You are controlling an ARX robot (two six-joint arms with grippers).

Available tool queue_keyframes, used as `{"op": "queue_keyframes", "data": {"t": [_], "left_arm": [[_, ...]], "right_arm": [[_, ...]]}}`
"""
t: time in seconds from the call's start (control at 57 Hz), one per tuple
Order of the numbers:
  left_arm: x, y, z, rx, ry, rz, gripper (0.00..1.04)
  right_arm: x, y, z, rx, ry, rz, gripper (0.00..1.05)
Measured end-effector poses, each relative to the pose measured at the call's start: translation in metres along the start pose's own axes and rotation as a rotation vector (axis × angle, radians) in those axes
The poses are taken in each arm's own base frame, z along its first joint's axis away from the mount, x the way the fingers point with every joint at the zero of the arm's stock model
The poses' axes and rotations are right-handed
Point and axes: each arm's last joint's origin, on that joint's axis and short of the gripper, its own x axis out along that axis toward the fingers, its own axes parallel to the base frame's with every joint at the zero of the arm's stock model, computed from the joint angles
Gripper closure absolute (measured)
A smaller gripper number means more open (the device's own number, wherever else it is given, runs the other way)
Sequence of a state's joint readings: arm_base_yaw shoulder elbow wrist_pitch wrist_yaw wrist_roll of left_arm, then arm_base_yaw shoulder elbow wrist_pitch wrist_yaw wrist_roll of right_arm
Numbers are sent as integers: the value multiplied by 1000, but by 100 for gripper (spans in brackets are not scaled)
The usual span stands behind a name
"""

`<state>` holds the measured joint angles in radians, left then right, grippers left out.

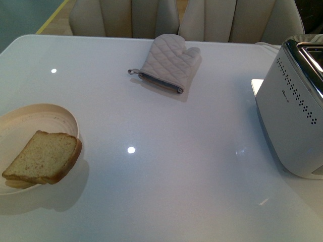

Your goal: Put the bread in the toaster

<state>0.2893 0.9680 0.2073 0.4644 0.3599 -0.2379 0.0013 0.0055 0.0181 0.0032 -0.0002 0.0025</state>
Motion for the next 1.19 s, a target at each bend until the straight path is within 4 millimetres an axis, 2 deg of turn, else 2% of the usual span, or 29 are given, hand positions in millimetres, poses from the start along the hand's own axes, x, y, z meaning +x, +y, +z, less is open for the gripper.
{"op": "queue_keyframes", "data": {"t": [0.07,0.14,0.263,0.456,0.719,1.035,1.193], "left_arm": [[24,16,1,16,25,39,7],[55,39,-6,25,86,94,7],[94,74,-34,-35,224,167,7],[126,104,-73,-15,355,273,7],[149,120,-102,67,440,316,7],[161,124,-125,108,500,310,8],[163,125,-133,114,523,320,30]], "right_arm": [[0,0,0,0,0,0,9],[0,0,0,0,0,0,9],[0,0,0,0,0,0,9],[0,0,0,0,0,0,9],[0,0,0,0,0,0,9],[0,0,0,0,0,0,9],[0,0,0,0,0,0,9]]}}
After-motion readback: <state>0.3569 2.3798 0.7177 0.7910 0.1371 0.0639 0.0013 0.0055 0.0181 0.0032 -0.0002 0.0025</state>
